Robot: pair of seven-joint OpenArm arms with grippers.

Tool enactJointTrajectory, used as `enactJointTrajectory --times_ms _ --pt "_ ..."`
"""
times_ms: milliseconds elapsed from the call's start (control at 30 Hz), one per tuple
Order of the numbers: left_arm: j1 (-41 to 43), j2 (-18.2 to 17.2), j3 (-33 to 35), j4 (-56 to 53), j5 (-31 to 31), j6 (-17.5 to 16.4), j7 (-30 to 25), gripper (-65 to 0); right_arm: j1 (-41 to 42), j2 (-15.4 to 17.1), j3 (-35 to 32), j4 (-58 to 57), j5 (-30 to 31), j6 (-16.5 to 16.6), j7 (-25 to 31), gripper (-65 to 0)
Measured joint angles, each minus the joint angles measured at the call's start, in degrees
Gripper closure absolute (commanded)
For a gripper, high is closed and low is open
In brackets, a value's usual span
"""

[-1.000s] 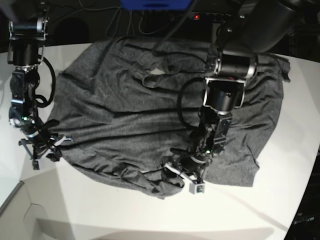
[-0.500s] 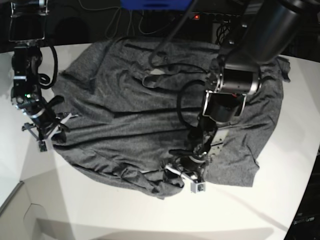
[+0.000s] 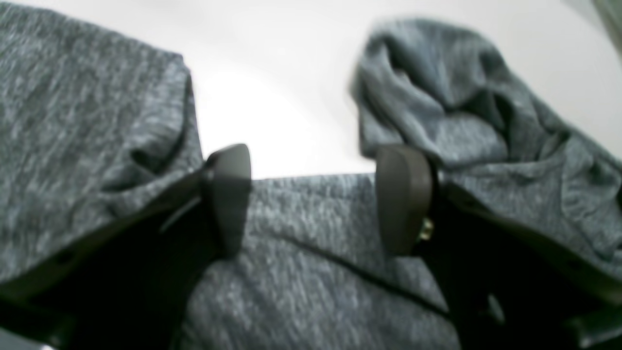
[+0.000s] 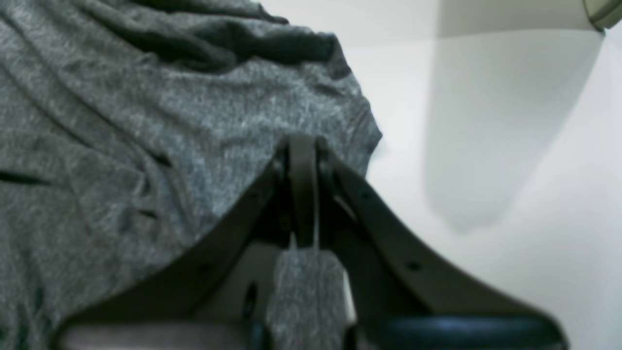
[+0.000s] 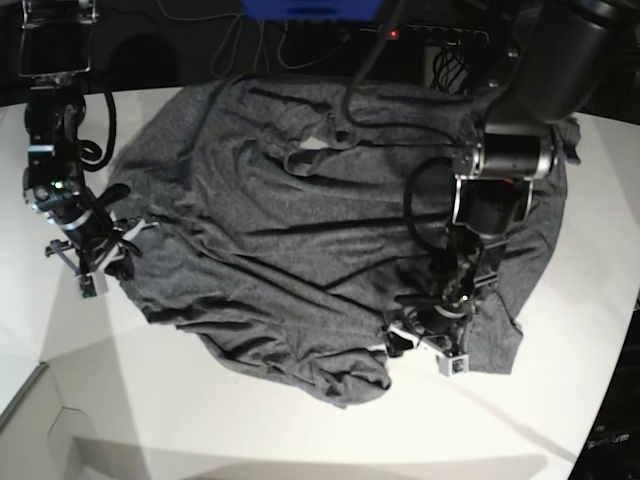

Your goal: Layout the t-shirt on the table in an organized manner, then fold the t-shirt properly

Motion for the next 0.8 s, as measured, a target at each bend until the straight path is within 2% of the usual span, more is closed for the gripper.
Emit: enactJointTrajectory --times_ms 67,167,233,367,533,667,733,800 --pt "3.91 -0.17 0.0 7.87 0.02 0.31 4.37 -39.9 0.81 -1.16 0.17 -0.07 -0.11 0.0 0.24 0.0" --pt "11.61 -0.35 0.0 24.0 0.31 0.94 15.04 -39.9 0.72 -1.84 -0.02 0.02 0.07 0.02 0.61 0.0" --pt "16.28 -0.46 0.0 33.05 0.37 1.14 19.06 -39.9 0.46 -1.79 0.04 0.0 -0.17 0.0 0.04 0.0" --pt "19.87 0.02 0.0 39.82 0.92 1.7 20.17 -40.0 0.52 -1.75 0.07 0.02 -0.11 0.0 0.35 0.0" --pt "13.84 2.73 0.0 37.9 0.52 1.62 18.71 -40.2 0.48 -1.79 0.11 0.07 -0.04 0.0 0.31 0.0" --pt "6.73 4.74 0.04 25.55 1.22 1.73 18.73 -40.2 0.39 -1.75 0.17 0.07 0.0 0.0 0.28 0.0" --pt "2.29 5.55 0.04 16.22 1.49 2.03 14.71 -40.2 0.31 -1.77 0.17 0.11 -0.07 0.0 0.35 0.0" --pt "-1.92 6.47 0.04 6.45 1.03 1.92 6.86 -40.2 0.0 -1.79 0.22 0.13 -0.2 0.0 0.28 0.0"
